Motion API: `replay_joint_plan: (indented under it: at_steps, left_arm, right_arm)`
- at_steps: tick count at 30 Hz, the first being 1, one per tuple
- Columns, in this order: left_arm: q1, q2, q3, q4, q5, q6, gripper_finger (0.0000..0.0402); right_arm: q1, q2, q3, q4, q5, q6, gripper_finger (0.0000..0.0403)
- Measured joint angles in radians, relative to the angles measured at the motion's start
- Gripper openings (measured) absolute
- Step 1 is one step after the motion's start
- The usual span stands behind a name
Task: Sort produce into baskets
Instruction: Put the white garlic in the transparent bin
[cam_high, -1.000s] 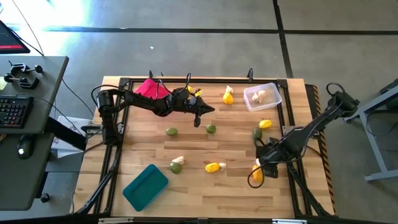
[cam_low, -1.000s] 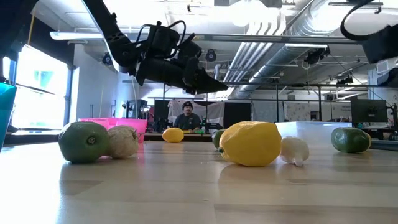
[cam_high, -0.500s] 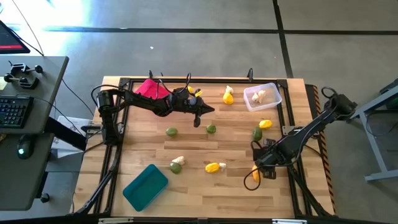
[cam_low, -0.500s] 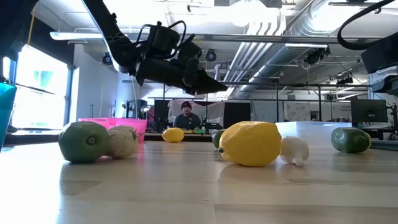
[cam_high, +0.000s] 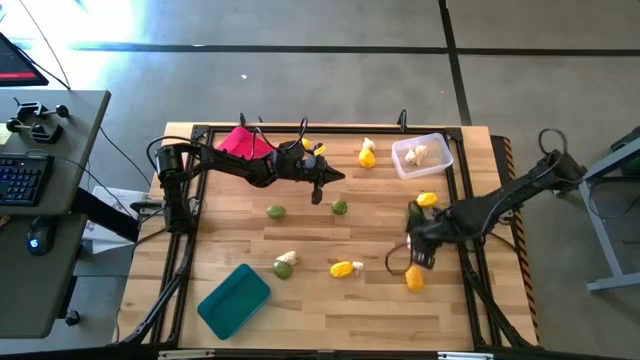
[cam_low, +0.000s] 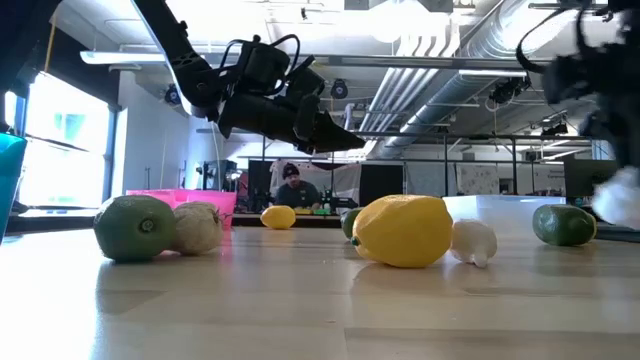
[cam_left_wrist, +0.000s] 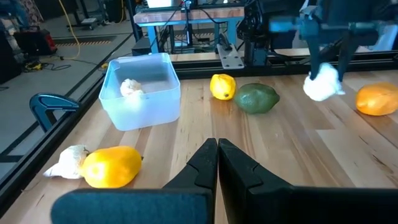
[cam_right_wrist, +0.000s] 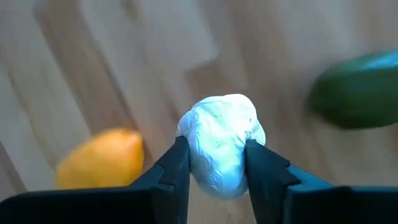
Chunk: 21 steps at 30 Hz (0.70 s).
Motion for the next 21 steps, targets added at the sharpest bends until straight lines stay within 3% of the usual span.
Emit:
replay_joint_plan:
  at_steps: [7, 14, 21]
  left_arm:
    - [0.0, 0.0, 0.0, 0.008, -0.002, -0.024, 0.0]
    - [0.0, 0.0, 0.0, 0.017, -0.002, -0.024, 0.0]
    - [0.0, 0.0, 0.0, 0.021, -0.002, -0.024, 0.0]
  right_arm:
    - [-0.247, -0.144, 0.0, -0.02, 0.217, -0.095, 0.0104]
    - [-0.603, -0.157, 0.0, 0.042, 0.451, -0.269, 0.0104]
    - [-0.965, -0.136, 0.0, 0.225, 0.456, -0.435, 0.0104]
